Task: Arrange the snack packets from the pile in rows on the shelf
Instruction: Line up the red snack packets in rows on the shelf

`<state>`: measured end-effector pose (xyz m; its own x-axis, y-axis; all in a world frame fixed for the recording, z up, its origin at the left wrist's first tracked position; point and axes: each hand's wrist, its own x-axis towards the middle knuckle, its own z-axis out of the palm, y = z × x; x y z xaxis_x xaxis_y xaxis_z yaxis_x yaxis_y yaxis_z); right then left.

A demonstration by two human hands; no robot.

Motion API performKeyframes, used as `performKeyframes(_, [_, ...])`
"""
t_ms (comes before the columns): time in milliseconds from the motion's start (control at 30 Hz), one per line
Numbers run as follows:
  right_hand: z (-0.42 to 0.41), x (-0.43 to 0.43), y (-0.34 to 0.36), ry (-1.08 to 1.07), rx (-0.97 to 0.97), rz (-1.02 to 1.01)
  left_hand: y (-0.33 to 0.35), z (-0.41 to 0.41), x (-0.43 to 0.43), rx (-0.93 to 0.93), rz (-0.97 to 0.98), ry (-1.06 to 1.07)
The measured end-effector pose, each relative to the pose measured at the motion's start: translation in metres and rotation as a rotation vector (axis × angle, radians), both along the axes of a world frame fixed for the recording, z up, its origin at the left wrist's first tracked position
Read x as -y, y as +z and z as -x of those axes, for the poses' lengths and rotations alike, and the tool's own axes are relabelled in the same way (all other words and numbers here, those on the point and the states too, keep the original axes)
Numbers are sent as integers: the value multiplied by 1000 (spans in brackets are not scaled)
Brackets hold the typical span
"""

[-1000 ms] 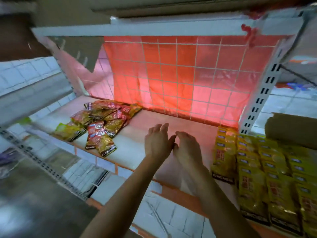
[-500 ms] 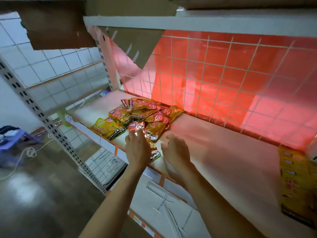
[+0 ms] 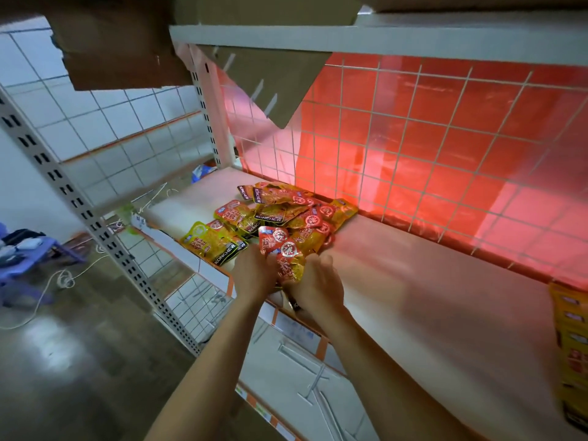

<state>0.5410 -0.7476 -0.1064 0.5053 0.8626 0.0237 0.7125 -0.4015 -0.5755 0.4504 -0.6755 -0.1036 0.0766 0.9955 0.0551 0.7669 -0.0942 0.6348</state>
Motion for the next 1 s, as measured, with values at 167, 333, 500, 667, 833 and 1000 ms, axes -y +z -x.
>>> performKeyframes(167, [-18,9,8,-111,-201,-99,8,-17,11,247,35,57])
performKeyframes(333, [-47,30,19,-284,-370,-197,16,-50,31,399,101,10])
performKeyframes(500, [-83,66,25,-396,-396,-306,19,-94,63,520,-6,-175])
performKeyframes(667, [-126,114,30,-502,-353,-352,20,-144,104,494,-14,-287])
performKeyframes(833, [-165,168,32,-604,-329,-406,21,-194,152,520,-22,-374])
performKeyframes(1000, [-202,229,31,-714,-320,-426,20,-244,207,479,27,-469])
